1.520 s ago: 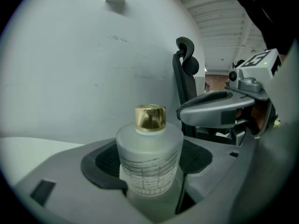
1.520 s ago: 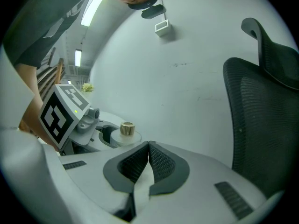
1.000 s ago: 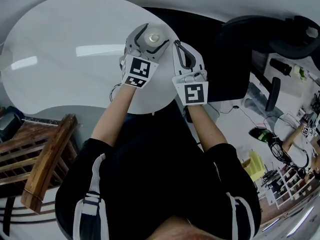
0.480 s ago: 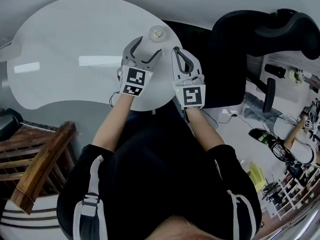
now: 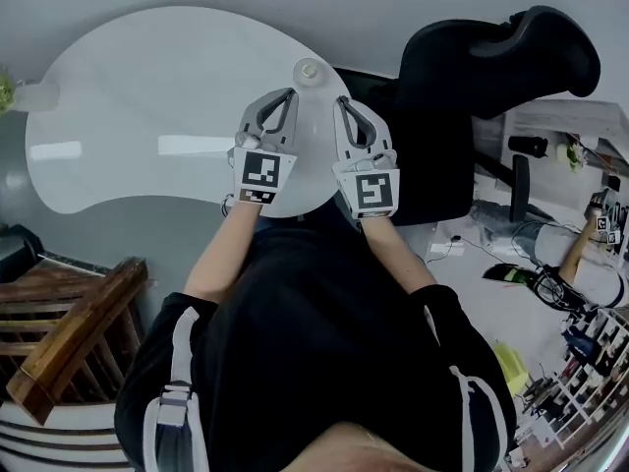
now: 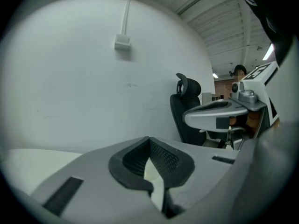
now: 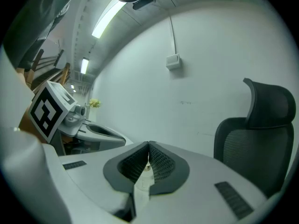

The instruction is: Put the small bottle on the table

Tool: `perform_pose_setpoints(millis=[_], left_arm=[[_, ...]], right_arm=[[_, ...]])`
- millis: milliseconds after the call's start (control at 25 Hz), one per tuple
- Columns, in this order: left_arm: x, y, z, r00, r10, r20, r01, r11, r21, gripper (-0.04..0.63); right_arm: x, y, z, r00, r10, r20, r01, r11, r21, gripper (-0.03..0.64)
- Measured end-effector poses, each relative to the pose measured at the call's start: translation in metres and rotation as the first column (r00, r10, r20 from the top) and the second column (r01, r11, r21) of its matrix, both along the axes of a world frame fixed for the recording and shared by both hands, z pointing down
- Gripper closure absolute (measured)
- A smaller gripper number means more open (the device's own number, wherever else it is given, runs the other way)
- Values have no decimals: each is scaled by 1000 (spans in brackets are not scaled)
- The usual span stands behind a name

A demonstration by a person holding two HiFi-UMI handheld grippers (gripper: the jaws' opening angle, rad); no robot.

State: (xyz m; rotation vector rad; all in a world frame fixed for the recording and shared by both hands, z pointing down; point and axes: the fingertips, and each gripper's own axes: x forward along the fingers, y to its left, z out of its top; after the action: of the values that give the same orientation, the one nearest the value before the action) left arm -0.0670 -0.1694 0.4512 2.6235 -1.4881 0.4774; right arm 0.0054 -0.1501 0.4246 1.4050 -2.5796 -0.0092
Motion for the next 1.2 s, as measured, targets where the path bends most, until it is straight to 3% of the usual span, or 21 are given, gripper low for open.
perform_pose_setpoints(millis=[160,480,680,1200], left_arm=[[5,10,-30,998,-24,-51,25,999,24,588],[-37,54,-81,991,-48,-122,55,997,57,588],[-38,62,-110,989,-67,-135,79,993,84,588],[-49,86,-134,989,-93,-115,107,987,123,588]], right_arm=[[6,7,-20,1000,11,4,-11,1000,-4,594],[-23,43,-54,998,21,65,-24,999,40,595],[-12,48,-81,996,25,86,-34,994,108,594],[-9,62,-102,995,47,85,-57,991,124,594]])
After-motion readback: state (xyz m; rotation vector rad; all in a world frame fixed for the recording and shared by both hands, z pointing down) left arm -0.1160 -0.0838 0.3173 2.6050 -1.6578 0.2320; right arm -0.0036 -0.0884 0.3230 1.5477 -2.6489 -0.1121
